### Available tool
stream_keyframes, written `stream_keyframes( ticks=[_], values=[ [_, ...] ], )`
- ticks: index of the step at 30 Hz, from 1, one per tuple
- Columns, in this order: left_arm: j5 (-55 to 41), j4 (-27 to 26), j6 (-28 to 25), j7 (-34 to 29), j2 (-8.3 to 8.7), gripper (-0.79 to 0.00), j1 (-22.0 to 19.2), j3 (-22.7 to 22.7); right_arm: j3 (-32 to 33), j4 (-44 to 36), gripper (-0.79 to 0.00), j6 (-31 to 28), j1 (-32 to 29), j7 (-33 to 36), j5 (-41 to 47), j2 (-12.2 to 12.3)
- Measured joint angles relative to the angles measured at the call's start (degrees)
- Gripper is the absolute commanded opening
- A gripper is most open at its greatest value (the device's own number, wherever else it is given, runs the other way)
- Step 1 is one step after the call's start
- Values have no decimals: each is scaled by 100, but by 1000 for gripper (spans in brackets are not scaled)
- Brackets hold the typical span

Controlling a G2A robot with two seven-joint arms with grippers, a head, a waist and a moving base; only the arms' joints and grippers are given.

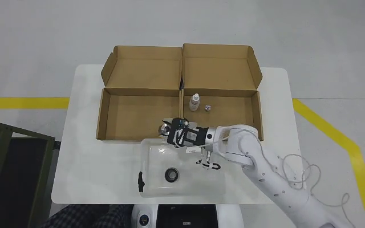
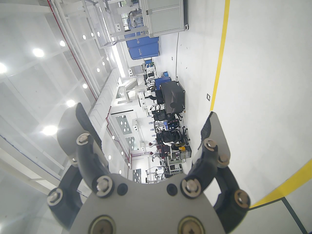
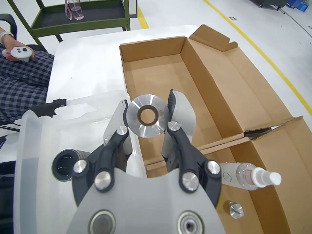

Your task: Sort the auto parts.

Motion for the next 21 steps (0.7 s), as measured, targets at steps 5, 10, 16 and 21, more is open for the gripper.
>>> stream_keyframes(
  ticks=[5, 10, 16, 21],
  values=[
    [0, 0, 0, 0, 0, 0, 0, 0, -313, 377, -785, 298, 445, 191, -11, -168],
    [0, 0, 0, 0, 0, 0, 0, 0, -585, 758, -785, 518, 804, 370, 14, -331],
    [0, 0, 0, 0, 0, 0, 0, 0, -944, 1349, -785, 676, 1216, 474, 70, -560],
    [0, 0, 0, 0, 0, 0, 0, 0, -1136, 1767, -785, 814, 1483, 537, -1, -725]
  ],
)
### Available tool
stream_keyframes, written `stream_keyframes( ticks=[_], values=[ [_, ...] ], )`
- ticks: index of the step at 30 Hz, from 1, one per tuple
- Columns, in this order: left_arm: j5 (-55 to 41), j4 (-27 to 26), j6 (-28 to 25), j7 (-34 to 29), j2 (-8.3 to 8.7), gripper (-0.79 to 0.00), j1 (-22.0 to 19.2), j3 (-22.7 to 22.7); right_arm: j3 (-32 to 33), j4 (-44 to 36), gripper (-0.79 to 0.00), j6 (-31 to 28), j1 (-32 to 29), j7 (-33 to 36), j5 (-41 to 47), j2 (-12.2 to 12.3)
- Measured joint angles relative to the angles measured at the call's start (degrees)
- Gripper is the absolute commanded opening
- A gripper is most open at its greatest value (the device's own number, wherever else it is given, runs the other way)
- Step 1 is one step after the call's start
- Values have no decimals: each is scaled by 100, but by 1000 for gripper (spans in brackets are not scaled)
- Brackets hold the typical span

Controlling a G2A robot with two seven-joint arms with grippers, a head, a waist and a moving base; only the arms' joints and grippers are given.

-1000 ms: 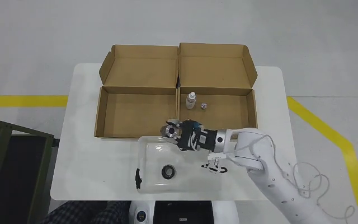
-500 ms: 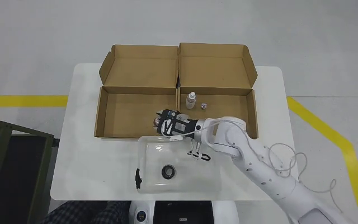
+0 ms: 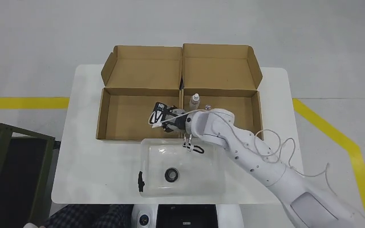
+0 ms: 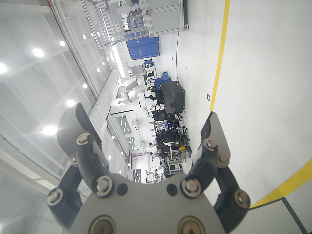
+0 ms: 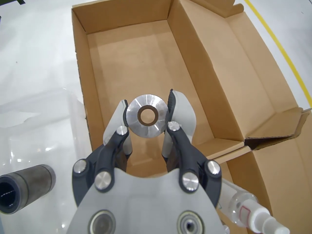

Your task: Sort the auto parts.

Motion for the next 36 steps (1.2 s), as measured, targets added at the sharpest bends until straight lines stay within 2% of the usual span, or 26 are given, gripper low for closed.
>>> stream_keyframes(
  ticks=[21, 28, 36],
  values=[
    [0, 0, 0, 0, 0, 0, 0, 0, -519, 1384, -785, 630, 727, 302, -168, -676],
    [0, 0, 0, 0, 0, 0, 0, 0, -575, 1693, -591, 674, 836, 335, -248, -842],
    [0, 0, 0, 0, 0, 0, 0, 0, -546, 1945, -529, 651, 857, 302, -318, -970]
  ],
)
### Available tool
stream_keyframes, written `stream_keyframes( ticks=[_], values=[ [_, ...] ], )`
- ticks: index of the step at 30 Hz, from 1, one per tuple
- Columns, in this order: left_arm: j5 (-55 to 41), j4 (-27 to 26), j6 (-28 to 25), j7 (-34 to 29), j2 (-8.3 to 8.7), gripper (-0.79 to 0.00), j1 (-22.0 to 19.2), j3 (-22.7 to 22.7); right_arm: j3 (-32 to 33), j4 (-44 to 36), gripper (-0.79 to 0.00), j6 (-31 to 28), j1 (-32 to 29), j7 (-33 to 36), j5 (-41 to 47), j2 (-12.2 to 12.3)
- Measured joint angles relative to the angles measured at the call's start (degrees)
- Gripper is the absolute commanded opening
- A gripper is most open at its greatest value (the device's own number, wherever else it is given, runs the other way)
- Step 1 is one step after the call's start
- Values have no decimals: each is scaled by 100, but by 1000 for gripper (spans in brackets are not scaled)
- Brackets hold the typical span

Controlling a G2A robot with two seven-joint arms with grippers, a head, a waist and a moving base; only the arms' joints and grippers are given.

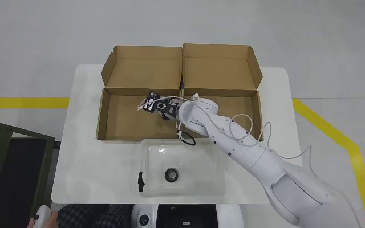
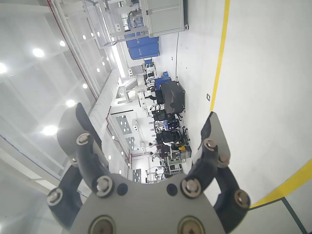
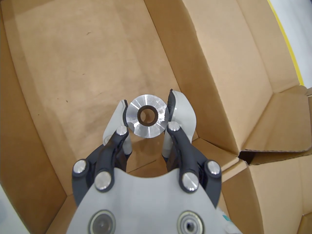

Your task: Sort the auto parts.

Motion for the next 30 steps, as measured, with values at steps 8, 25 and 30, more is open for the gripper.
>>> stream_keyframes(
  ticks=[8, 25, 30],
  values=[
    [0, 0, 0, 0, 0, 0, 0, 0, 50, 93, -379, -85, -21, 7, -97, -88],
    [0, 0, 0, 0, 0, 0, 0, 0, 720, -1580, -185, -522, -662, 220, -457, 147],
    [0, 0, 0, 0, 0, 0, 0, 0, 1032, -2382, -169, -776, -1154, 311, -518, 303]
  ],
)
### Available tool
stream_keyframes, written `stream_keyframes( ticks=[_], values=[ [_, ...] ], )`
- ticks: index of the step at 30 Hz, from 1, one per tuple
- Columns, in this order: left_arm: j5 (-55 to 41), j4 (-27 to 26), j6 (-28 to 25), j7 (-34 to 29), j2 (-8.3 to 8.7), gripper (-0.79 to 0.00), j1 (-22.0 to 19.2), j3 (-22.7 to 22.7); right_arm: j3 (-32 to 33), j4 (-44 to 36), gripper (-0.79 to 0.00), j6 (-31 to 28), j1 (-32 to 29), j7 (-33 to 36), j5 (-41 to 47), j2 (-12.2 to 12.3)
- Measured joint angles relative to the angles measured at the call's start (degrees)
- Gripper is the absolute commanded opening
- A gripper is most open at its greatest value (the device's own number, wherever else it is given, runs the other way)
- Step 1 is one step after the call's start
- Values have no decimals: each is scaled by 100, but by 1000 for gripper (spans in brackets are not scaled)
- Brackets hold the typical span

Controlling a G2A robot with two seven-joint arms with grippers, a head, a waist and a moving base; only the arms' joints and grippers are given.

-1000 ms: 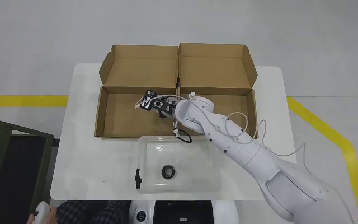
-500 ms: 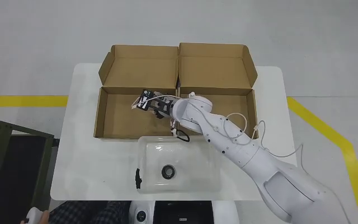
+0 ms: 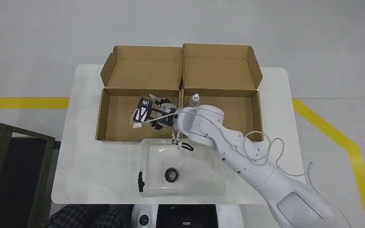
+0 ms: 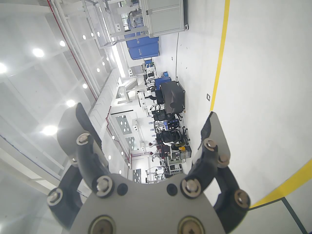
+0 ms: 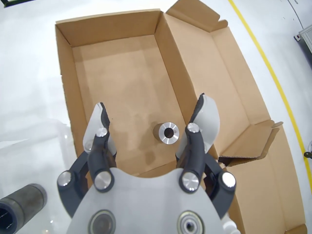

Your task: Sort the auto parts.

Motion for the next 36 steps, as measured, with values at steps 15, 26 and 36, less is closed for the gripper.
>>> stream_keyframes(
  ticks=[15, 26, 36],
  values=[
    [0, 0, 0, 0, 0, 0, 0, 0, 582, -2087, -95, -1162, -1604, 257, -330, 442],
    [0, 0, 0, 0, 0, 0, 0, 0, 864, -2541, -95, -2025, -2624, 52, -598, 733],
    [0, 0, 0, 0, 0, 0, 0, 0, 1213, -2795, -102, -2594, -3164, 76, -678, 953]
  ],
)
